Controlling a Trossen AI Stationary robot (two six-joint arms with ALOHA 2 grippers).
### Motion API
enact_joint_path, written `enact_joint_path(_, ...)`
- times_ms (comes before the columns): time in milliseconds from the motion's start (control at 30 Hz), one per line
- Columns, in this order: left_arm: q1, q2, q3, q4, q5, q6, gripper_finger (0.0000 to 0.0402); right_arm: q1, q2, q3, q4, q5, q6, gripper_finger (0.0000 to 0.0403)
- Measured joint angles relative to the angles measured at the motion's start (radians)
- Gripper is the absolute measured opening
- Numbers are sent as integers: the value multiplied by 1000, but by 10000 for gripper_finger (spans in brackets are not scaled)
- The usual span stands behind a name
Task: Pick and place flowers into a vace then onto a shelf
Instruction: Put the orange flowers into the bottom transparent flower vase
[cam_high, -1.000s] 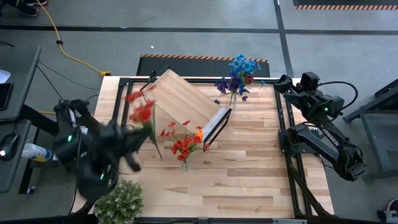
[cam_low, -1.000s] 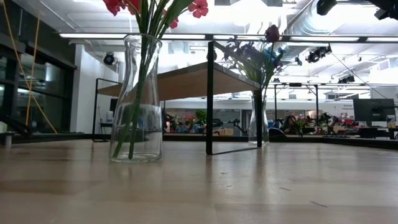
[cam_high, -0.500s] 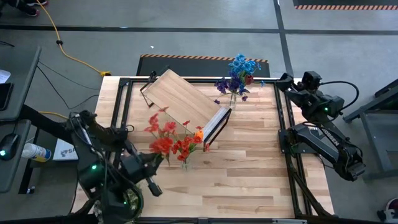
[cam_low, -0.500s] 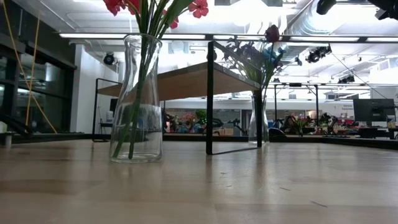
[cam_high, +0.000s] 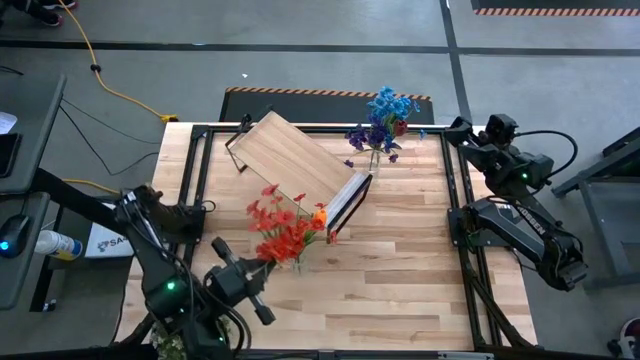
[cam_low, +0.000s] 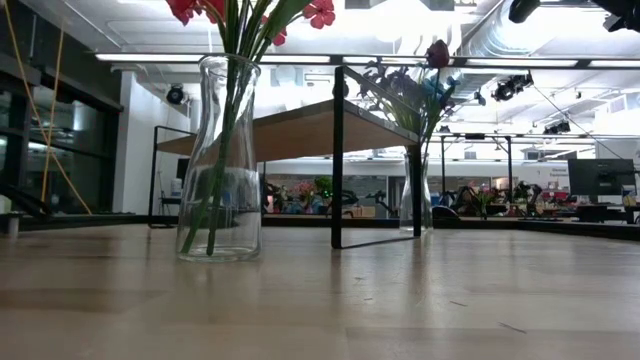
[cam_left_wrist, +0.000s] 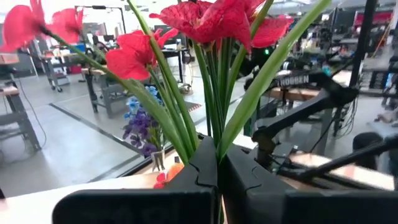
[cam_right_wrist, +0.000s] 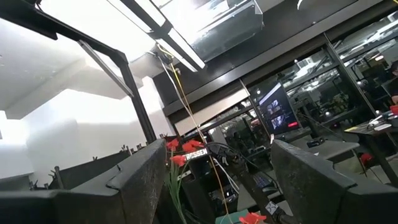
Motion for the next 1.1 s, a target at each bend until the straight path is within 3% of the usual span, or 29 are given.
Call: enact_joint_path(1100, 112, 181, 0, 31, 4, 17, 34, 0, 0, 0, 0, -42, -27, 279)
